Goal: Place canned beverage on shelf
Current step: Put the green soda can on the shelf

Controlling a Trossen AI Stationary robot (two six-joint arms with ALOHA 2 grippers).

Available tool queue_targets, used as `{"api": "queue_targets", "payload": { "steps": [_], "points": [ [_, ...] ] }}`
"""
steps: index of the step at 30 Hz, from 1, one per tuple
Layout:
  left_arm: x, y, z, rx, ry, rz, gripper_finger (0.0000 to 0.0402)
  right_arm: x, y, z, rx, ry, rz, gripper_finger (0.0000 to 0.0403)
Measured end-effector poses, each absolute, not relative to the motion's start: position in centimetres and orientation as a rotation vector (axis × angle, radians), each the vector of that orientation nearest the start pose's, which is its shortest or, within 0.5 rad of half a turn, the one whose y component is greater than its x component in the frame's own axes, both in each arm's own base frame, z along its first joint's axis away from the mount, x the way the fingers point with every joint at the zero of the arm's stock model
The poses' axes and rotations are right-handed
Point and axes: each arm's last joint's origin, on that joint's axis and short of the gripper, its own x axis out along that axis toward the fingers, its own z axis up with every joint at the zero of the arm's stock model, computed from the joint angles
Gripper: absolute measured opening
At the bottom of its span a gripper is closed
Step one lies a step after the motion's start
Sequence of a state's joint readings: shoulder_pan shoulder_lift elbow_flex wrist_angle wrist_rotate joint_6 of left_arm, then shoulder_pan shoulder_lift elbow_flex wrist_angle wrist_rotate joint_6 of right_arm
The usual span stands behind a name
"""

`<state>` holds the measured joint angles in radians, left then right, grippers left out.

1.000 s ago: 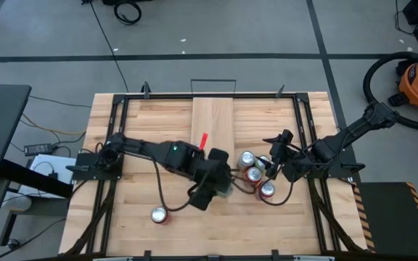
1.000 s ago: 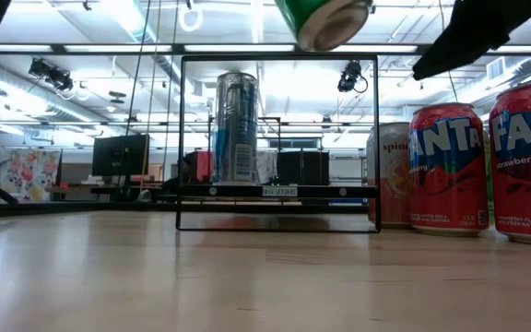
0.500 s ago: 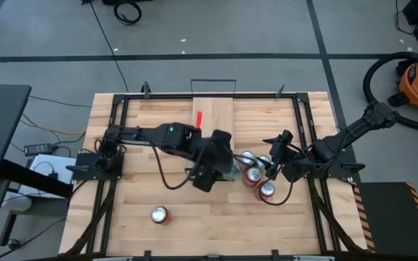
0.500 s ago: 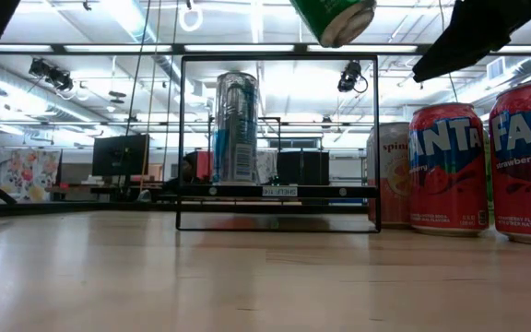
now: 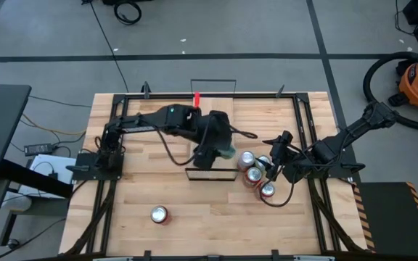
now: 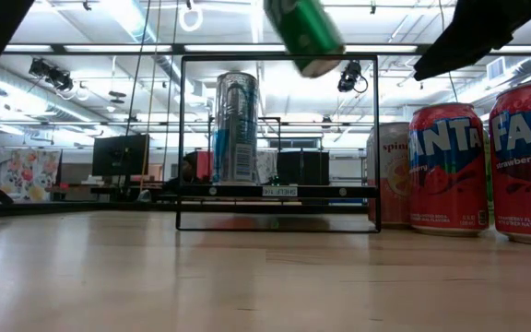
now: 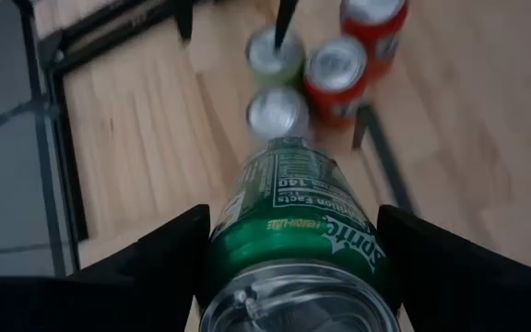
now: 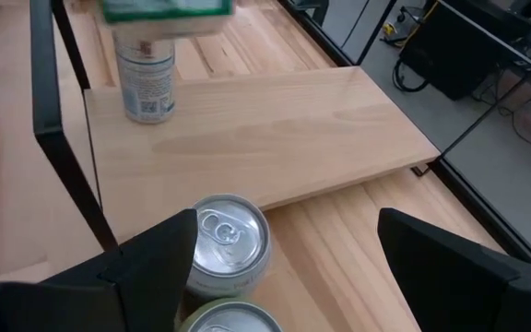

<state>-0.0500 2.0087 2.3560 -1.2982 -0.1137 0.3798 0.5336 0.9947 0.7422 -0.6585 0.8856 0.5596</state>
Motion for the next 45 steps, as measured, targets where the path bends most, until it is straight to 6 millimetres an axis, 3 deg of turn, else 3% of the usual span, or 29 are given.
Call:
{"api": "queue_targets", "payload": {
  "steps": [11,24,33,45],
  "points": [
    [41.1,0.7,35.9,0.483,1.069,-0.143,0.0299,16.7,7.3,25.4,-0.07,0.564,-0.501,0.0348],
    [42.6,0.6,33.0,0.511,1.017,-0.177,0.0299,16.8,7.3,25.4,-0.066,0.558,-0.503,0.0348],
    [42.5,0.5,30.1,0.5,1.084,-0.211,0.03,16.8,7.4,25.5,-0.063,0.554,-0.502,0.0348],
    [42.8,0.5,29.4,0.496,1.073,-0.216,0.03,16.8,7.4,25.5,-0.06,0.552,-0.501,0.0348]
  ]
}}
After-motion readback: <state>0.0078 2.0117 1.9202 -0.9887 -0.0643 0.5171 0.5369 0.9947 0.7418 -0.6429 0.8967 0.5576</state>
